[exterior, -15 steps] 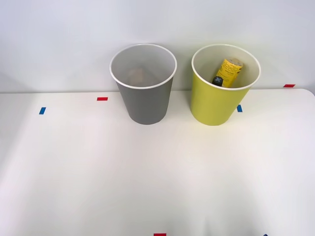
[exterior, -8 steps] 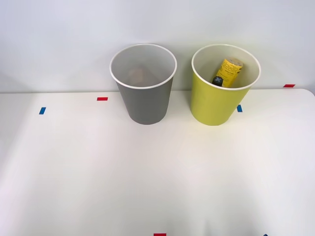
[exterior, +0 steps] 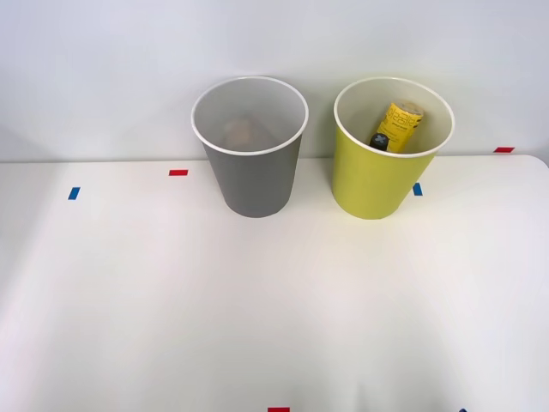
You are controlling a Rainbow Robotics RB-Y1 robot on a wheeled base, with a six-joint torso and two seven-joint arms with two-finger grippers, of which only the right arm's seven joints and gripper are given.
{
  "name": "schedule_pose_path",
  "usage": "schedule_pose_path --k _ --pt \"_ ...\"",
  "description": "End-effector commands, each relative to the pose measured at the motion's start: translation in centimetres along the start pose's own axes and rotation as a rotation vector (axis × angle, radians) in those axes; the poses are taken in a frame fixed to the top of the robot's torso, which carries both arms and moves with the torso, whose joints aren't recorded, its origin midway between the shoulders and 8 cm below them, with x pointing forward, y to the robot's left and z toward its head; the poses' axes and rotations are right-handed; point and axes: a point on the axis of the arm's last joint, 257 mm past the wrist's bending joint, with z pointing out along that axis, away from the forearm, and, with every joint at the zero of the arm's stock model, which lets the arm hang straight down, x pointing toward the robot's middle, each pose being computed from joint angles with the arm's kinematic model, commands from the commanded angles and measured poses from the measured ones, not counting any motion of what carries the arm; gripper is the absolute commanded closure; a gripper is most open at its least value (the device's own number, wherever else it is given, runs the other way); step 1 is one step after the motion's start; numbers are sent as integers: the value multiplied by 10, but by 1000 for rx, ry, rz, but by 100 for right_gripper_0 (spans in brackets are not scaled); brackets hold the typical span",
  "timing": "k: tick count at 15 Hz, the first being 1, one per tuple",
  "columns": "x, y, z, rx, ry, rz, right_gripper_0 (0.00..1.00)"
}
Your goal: Put cans in the gray bin, plastic bottles in the light green bin
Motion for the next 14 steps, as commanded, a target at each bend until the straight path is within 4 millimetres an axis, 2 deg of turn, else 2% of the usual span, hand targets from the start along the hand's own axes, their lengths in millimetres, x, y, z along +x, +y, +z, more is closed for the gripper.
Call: schedule_pose_path --k 1,14 --pt "0 0 0 0 0 0 0" --pt "0 0 0 0 0 0 0"
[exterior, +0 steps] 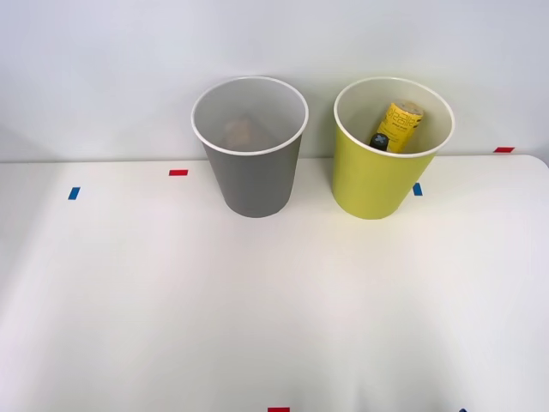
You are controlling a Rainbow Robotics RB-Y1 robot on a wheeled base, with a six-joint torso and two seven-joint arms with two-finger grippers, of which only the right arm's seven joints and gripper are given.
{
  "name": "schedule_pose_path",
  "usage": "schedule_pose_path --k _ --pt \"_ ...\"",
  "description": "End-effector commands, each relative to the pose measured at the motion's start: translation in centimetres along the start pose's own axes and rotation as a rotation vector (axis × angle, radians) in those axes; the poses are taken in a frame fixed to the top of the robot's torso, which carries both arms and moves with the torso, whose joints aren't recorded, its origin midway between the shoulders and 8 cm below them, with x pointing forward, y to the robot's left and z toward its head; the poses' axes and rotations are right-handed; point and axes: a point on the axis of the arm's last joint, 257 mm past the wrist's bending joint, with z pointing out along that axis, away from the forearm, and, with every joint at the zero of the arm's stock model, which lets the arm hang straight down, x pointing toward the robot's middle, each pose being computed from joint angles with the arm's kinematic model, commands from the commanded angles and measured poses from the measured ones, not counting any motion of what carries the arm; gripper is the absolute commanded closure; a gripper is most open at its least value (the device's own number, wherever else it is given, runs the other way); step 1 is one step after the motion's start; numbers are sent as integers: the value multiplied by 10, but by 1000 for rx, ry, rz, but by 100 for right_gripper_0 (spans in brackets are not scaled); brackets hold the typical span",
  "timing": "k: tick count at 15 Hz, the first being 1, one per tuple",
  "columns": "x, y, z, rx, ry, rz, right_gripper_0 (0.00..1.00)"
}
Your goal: Put cans in the gray bin, plastic bottles in the light green bin
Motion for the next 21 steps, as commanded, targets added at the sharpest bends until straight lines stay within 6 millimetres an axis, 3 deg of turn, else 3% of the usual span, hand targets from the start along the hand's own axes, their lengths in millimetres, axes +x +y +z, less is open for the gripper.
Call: schedule_pose_path --k 1,21 --pt "0 0 0 0 0 0 0" --pt "0 0 0 0 0 0 0"
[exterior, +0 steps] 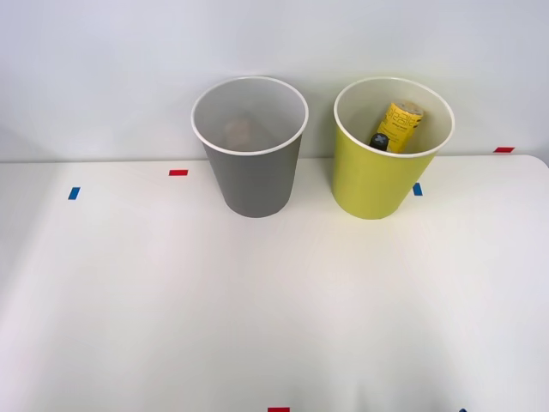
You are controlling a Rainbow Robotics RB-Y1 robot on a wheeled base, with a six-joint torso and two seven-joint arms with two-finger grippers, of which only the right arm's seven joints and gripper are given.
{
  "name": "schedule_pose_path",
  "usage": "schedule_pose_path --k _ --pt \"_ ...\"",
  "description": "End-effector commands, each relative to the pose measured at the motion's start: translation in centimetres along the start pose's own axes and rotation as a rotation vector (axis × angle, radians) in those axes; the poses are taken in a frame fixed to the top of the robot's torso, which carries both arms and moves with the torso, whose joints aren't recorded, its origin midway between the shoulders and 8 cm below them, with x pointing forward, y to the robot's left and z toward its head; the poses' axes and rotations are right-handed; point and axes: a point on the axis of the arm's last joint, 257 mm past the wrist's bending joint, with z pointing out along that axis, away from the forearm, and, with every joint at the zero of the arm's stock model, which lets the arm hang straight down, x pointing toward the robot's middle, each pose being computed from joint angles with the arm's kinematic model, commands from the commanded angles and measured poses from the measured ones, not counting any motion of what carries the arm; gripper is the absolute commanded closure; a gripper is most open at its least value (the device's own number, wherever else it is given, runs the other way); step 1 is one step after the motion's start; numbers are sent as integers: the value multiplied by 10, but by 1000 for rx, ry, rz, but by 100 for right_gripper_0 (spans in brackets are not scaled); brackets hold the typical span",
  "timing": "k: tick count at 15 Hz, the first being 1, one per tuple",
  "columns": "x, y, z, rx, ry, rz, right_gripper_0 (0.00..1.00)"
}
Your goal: Put cans in the gray bin, plastic bottles in the light green bin
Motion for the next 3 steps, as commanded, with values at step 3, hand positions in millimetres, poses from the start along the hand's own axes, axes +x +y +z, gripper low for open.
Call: schedule_pose_path --k 3 --pt "0 0 0 0 0 0 0"
